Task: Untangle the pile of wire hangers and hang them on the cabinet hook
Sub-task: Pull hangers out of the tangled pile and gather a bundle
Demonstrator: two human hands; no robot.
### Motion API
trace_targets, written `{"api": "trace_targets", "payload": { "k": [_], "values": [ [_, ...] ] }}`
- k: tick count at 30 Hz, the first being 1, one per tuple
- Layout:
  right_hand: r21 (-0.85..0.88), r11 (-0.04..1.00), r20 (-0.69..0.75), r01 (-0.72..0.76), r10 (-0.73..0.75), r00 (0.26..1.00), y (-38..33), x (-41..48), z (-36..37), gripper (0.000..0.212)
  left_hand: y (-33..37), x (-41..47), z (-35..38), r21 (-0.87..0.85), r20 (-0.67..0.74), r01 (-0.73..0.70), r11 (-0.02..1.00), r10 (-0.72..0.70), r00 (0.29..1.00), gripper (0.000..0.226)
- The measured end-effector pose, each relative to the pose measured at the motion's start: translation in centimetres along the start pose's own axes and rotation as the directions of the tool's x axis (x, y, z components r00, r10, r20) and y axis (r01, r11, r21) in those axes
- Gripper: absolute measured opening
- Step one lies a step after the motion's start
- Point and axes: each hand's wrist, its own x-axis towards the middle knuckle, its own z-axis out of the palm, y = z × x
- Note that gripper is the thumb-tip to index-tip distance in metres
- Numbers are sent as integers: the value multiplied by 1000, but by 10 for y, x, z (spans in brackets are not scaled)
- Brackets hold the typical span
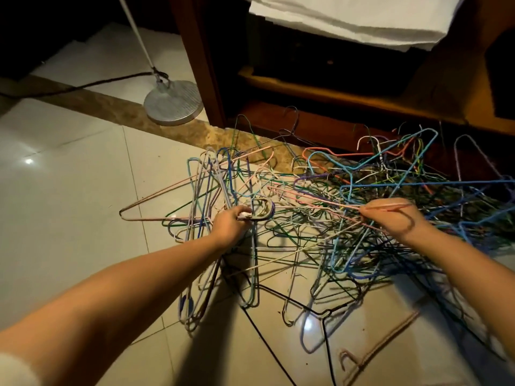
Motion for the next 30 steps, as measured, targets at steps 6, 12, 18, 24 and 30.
{"api": "trace_targets", "payload": {
  "k": [6, 12, 18, 24, 30],
  "values": [
    [23, 999, 17, -38, 38, 999, 1, -3, -7, 17, -1, 6, 3, -148, -4, 56, 987, -58, 998, 32],
    [-110, 992, 128, 56, -42, 991, 1, -9, -7, 12, -5, 12, -2, -298, -46, 123, 947, -143, 989, 30],
    [-55, 998, 59, 40, -37, 998, 7, -12, -3, 26, -7, 5, 3, -114, -71, 119, 986, -128, 989, 26],
    [-256, 959, -300, -121, 40, 953, 7, -5, -2, 26, -3, -8, -10, -173, -43, 63, 983, -71, 997, 23],
    [-458, 823, -510, -336, 66, 857, -6, -4, 3, 49, -1, -37, -55, -249, -44, 84, 965, -98, 994, 13]
  ]
}}
